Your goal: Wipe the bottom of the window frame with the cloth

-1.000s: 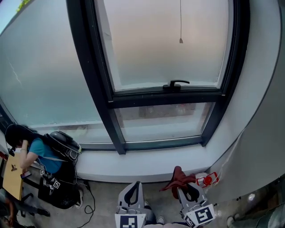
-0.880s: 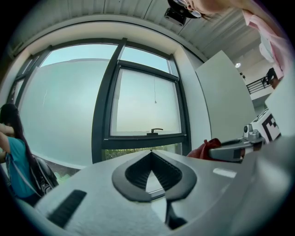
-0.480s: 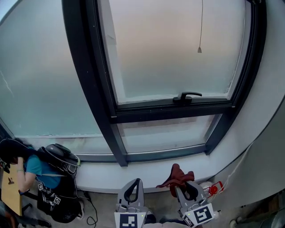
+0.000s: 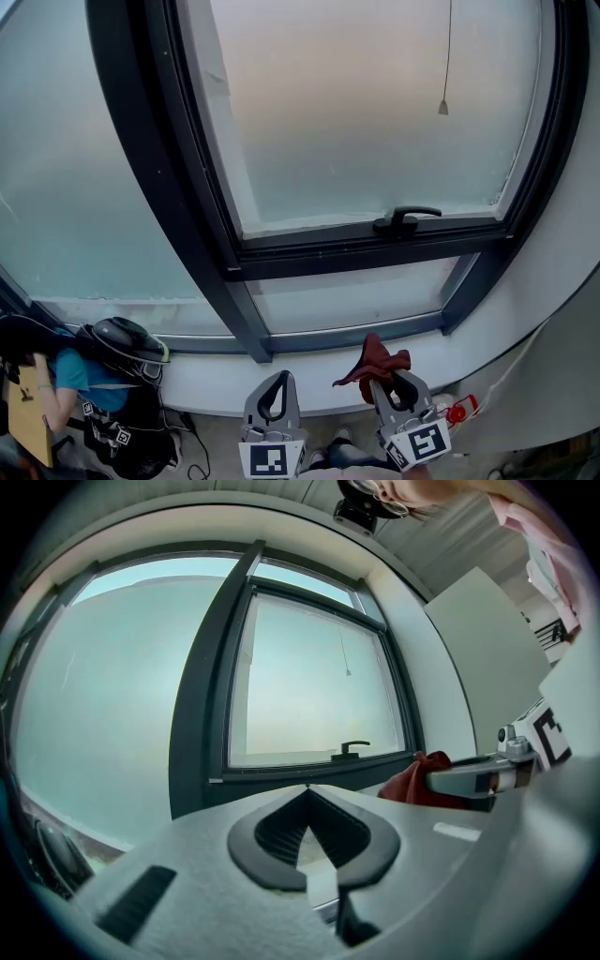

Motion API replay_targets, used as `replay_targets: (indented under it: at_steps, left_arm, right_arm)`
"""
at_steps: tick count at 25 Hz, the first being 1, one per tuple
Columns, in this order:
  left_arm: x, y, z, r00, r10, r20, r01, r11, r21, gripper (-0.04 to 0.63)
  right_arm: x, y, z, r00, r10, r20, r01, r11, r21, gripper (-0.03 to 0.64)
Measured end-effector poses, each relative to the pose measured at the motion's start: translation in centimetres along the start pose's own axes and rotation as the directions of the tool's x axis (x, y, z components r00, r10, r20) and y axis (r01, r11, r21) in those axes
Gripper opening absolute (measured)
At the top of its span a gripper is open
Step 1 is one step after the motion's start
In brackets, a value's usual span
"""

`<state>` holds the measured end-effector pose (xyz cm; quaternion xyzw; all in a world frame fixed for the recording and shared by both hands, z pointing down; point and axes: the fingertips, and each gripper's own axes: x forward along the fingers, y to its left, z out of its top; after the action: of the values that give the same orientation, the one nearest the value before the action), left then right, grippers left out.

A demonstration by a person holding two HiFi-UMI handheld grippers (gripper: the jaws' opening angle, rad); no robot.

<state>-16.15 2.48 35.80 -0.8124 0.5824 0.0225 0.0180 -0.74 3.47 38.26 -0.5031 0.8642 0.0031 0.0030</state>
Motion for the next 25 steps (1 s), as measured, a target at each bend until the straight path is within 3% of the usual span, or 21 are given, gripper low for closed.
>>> replay_targets:
  at_steps: [11, 16, 25]
  left_arm:
    - [6.9, 0.7, 2.4, 0.997, 0.06, 0.049, -0.061, 0.998, 0.026, -0.002]
    - [7.5, 2.5, 2.1, 0.997, 0.075, 0.037, -0.076, 0.996, 0.039, -0.002]
    - [8.7, 7.5, 4.0, 0.994, 0.04, 0.098, -0.041, 0.999, 0.004, -0.002]
  right_arm:
    - [7.5, -4.5, 2.6, 0.992, 0.104, 0.066, -0.102, 0.994, -0.026, 0.081]
    - [11.4, -2.5, 4.3, 0.98, 0.162, 0.113, -0.16, 0.987, -0.023, 0.081]
    - [23.7, 2.2, 11.3, 0.951, 0.225, 0.214, -0.225, 0.974, -0.025, 0.08]
